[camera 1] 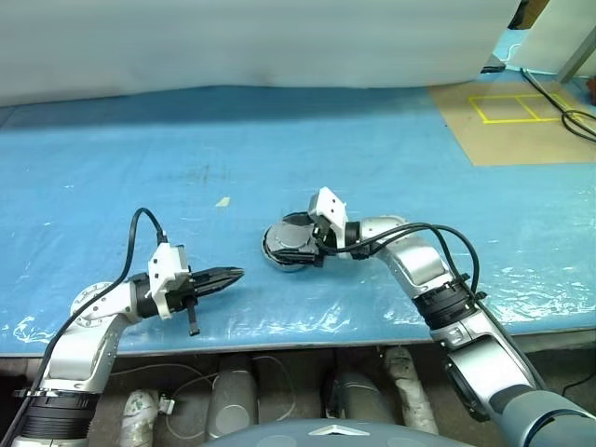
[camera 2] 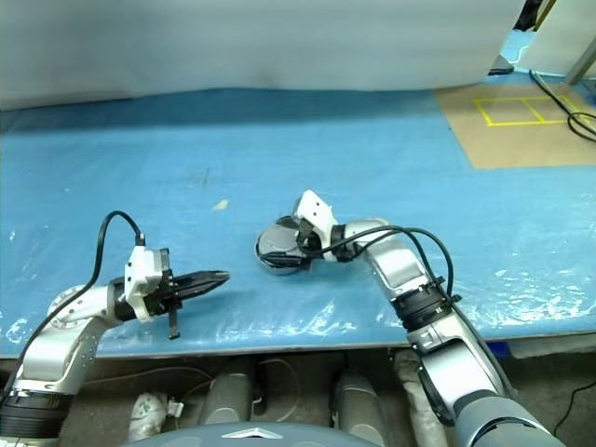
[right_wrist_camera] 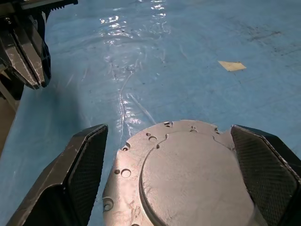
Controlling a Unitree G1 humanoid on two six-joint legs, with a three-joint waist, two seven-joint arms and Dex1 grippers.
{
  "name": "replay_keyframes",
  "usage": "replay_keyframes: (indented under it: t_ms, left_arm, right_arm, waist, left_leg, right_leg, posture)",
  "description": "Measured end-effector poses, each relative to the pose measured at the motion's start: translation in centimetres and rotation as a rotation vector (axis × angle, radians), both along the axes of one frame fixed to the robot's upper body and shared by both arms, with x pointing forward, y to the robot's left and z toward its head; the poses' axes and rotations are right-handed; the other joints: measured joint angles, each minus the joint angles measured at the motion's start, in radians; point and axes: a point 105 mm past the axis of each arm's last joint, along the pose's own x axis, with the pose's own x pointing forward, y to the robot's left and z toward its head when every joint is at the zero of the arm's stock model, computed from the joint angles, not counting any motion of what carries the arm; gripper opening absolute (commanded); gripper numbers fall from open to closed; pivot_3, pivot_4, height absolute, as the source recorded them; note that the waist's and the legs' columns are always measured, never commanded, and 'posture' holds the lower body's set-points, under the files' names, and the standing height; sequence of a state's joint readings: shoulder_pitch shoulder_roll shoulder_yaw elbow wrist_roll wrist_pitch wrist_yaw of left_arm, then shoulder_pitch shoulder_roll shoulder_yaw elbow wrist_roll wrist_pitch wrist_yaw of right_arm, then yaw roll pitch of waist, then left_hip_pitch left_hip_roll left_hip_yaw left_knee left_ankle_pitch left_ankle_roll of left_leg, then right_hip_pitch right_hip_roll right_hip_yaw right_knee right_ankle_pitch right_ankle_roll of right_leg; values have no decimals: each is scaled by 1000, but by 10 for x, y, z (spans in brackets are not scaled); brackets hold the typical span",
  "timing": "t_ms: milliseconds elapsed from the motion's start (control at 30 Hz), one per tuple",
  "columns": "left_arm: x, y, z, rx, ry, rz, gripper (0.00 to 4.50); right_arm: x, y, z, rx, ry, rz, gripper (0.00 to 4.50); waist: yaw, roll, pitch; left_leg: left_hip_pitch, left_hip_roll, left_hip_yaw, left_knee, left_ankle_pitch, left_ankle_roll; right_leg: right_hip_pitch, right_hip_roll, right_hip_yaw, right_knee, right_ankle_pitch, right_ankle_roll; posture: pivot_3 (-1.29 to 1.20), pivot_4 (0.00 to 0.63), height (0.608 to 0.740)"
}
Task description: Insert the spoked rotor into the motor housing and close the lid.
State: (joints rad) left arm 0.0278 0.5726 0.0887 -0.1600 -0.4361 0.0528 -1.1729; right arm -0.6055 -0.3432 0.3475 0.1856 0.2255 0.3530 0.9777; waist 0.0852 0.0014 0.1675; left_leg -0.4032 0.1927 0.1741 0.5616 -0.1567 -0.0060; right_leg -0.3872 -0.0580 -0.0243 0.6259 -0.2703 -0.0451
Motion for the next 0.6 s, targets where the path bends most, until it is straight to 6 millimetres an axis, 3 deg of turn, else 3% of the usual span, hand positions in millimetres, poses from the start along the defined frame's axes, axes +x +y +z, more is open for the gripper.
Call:
replay_keyframes:
  t_ms: [433,567,600]
  left_arm:
    - [8,-8,8,29,-35,-16,48]
    - [8,-7,6,44,-31,-15,48]
    - [7,-5,5,57,-25,-17,48]
  right_arm:
    - [5,-7,-14,-84,-90,13,4355]
    - [1,-6,-15,-76,-106,35,3486]
    - [1,-6,-15,-76,-107,37,3079]
  waist:
    - [-15,0,0]
    - [-15,0,0]
    - [-15,0,0]
  left_leg:
    - [0,0,0,0,0,0]
    - [1,0,0,1,0,0]
    - [1,0,0,1,0,0]
  right_leg:
    - [0,0,0,1,0,0]
    - [0,0,0,1,0,0]
    - [0,0,0,1,0,0]
  posture:
    - [0,150,740]
    - [0,150,740]
    - [0,150,740]
